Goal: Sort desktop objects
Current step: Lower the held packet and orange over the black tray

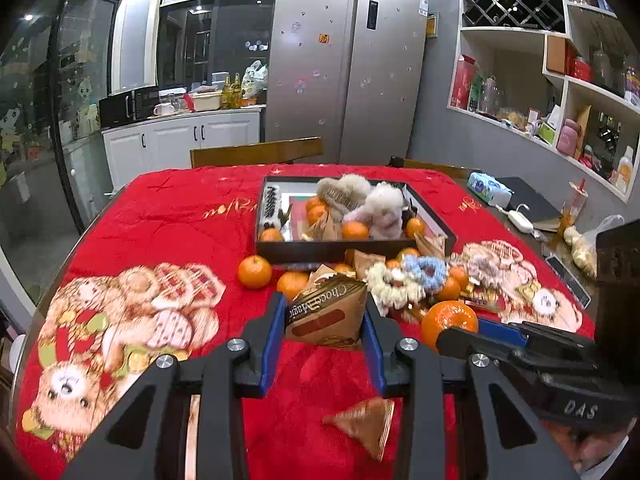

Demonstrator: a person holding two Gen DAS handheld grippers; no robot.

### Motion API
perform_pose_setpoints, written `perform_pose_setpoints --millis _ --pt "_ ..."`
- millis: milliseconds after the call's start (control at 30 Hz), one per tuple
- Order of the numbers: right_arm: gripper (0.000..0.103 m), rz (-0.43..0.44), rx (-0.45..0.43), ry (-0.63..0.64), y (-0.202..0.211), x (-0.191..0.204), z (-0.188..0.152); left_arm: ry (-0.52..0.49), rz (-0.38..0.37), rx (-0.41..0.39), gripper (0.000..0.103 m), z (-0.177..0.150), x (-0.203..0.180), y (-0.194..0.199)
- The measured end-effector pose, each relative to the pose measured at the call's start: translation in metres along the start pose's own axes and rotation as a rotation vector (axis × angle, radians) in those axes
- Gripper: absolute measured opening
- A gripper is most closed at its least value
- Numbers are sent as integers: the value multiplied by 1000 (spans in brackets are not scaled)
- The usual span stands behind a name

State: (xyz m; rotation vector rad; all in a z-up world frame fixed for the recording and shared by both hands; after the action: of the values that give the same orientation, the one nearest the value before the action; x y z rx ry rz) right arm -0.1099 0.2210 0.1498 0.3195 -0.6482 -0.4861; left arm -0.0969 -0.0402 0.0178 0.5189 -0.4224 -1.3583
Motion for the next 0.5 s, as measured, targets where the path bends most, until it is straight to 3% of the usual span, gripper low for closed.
perform_pose_setpoints --millis 233,333,500 --pt "35 -28 20 39 -15 -11 24 17 32 27 37 24 2 -35" --pt "35 -35 20 44 -19 -18 38 -27 75 -1 37 37 3 -40" --pt "35 -43 18 43 -27 -29 61 -33 78 -20 37 61 4 -47"
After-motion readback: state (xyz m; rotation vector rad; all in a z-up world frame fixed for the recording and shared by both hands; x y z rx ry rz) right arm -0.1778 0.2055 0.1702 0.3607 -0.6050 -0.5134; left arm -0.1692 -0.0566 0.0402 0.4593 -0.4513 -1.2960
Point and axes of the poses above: each gripper's, at about its wrist camera, not at the fingertips, and y roughly against the way its jaws point, x to its left, z to its top, the point moved 8 cm from there along -y, roughly the way its jaws point, and after that the axes turned 9 degrees about z, right-handed, at the moved point
